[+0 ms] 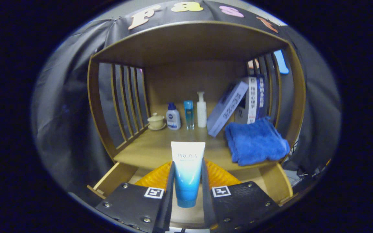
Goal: Pull open the drawer, take out the items inside it, and place them on the countertop above the cabinet.
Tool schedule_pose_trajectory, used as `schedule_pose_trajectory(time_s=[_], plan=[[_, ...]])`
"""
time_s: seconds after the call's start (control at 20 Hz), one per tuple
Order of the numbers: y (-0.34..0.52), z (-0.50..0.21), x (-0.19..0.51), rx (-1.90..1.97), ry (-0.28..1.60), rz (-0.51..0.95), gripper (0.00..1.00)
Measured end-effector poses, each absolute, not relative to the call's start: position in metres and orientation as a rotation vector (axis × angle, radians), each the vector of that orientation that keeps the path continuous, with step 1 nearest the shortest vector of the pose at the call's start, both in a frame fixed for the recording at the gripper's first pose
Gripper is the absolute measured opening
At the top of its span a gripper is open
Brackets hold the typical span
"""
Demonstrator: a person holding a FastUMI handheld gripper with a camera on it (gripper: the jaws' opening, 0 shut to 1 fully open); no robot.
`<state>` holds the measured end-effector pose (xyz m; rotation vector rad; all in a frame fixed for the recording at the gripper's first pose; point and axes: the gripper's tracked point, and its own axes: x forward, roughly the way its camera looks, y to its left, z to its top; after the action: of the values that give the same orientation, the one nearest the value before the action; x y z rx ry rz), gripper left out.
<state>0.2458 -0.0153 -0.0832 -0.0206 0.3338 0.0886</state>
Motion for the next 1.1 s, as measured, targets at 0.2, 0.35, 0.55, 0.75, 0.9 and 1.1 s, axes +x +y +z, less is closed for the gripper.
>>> schedule_pose_trajectory(time_s=[0.2, 0.35, 0.55, 0.75, 0.9, 1.1], plan=[[-0.012, -0.073, 0.283, 0.012, 0.316, 0.066, 0.39], [-0.015, -0.1, 0.319, 0.03, 0.366, 0.029, 0.39], [-0.018, -0.149, 0.353, 0.059, 0.458, -0.02, 0.4], [-0.021, -0.162, 0.367, 0.055, 0.472, -0.035, 0.4], [-0.018, -0.171, 0.37, 0.045, 0.501, -0.052, 0.4], [-0.023, -0.177, 0.385, 0.032, 0.492, -0.083, 0.42]])
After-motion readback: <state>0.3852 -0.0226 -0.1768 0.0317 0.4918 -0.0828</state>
